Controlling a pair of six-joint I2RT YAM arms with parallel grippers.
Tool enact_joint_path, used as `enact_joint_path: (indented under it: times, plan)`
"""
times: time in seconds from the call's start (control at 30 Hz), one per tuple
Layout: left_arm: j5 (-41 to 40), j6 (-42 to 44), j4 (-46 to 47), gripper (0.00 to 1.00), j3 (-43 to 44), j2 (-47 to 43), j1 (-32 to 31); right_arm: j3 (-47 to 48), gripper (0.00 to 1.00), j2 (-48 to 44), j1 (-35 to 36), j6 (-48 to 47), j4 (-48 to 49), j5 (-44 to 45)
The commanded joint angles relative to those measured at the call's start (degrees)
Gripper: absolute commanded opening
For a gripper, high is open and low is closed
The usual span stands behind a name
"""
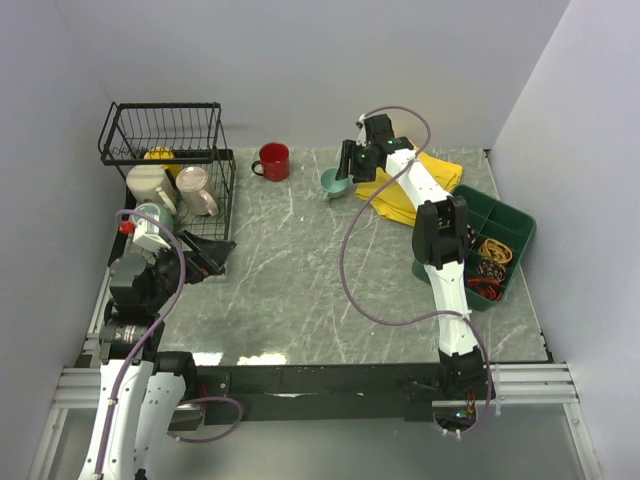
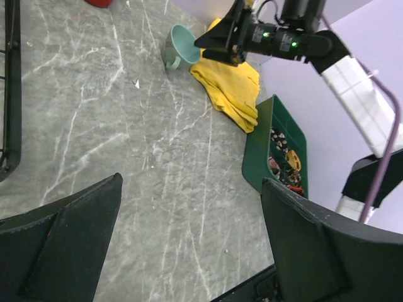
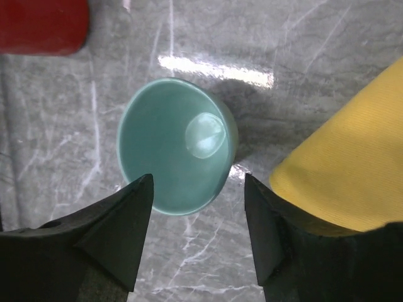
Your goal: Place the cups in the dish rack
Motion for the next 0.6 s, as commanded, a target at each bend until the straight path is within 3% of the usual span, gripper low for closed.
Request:
enact_joint_path:
  times: [0.0, 0.27, 0.57]
  plan:
    - [0.1, -2.2, 1.2, 0.96, 0.1, -0.8, 0.0, 3.6, 0.62, 1.0, 0.1, 1.2, 0.4, 2.1]
    - [0.2, -4.1, 2.3, 0.96, 0.9, -0.2, 0.0, 6.3, 0.56, 4.9, 0.1, 1.4, 0.6, 1.8]
    - [-0.2, -4.9, 0.9, 0.96, 1.6, -0.8, 0.0, 8.0, 0.35, 6.8, 0.4, 1.8, 1.9, 1.1]
